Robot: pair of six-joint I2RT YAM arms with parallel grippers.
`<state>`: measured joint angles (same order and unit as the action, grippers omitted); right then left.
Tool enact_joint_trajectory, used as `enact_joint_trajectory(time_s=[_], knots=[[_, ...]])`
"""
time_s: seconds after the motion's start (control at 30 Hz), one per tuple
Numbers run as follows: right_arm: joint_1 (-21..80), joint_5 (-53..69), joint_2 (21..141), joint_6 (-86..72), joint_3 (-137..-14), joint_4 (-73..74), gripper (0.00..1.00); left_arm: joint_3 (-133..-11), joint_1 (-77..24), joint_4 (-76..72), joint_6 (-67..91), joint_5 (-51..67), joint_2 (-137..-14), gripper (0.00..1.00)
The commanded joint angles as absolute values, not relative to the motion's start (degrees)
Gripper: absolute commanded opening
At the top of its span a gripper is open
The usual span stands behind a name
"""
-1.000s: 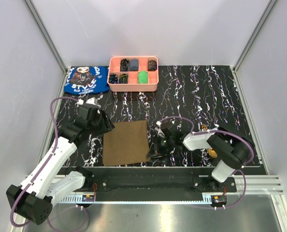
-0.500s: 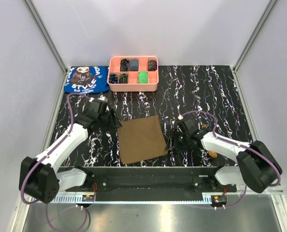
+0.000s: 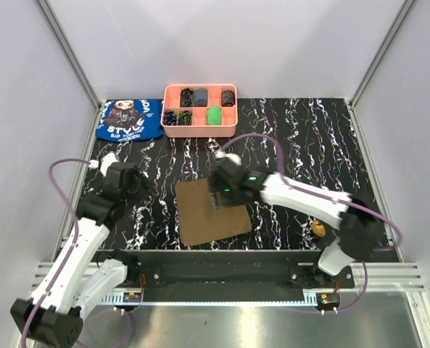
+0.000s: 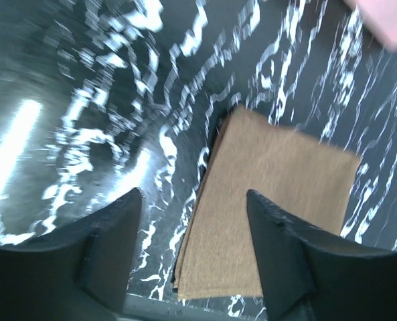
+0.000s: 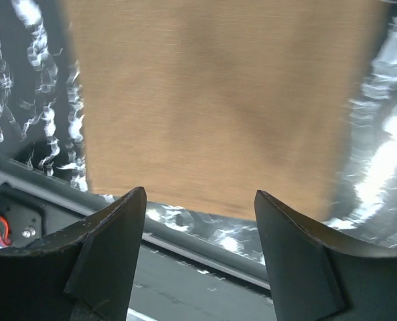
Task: Fold the napkin into a case and place the utensils inside
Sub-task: Pick up the lower triangle-folded napkin from the center of the board.
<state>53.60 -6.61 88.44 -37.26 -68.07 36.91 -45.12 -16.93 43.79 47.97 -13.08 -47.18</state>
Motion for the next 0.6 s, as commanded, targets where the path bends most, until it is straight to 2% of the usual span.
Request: enact_joint_trajectory(time_s=[0.0, 0.07, 0.23, 0.33, 0.37, 0.57], knots=[[63.09, -12.21, 103.51, -39.73, -83.99, 41.74, 0.74, -50.35, -16.17, 51.06, 49.84, -24.08, -41.84, 0.71], [66.96, -12.13, 111.57, -39.02, -92.58, 44.54, 0.71, -52.11, -15.21, 53.86, 48.70, -22.25, -42.71, 0.75], [71.45, -12.92, 122.59, -39.20, -103.78, 48.51, 0.65, -57.92, -12.31, 58.53, 48.51, -16.02, -46.23, 0.80], [72.51, -12.75, 125.14, -40.34, -105.20, 48.60, 0.61, -59.06, -11.08, 59.32, 49.04, -14.85, -47.63, 0.83], [72.94, -12.83, 125.50, -40.60, -105.81, 48.95, 0.56, -59.32, -10.73, 59.76, 49.04, -14.77, -48.51, 0.84], [73.92, -12.22, 127.79, -43.41, -106.52, 49.83, 0.49, -60.55, -7.74, 61.61, 49.39, -12.83, -50.97, 0.84]])
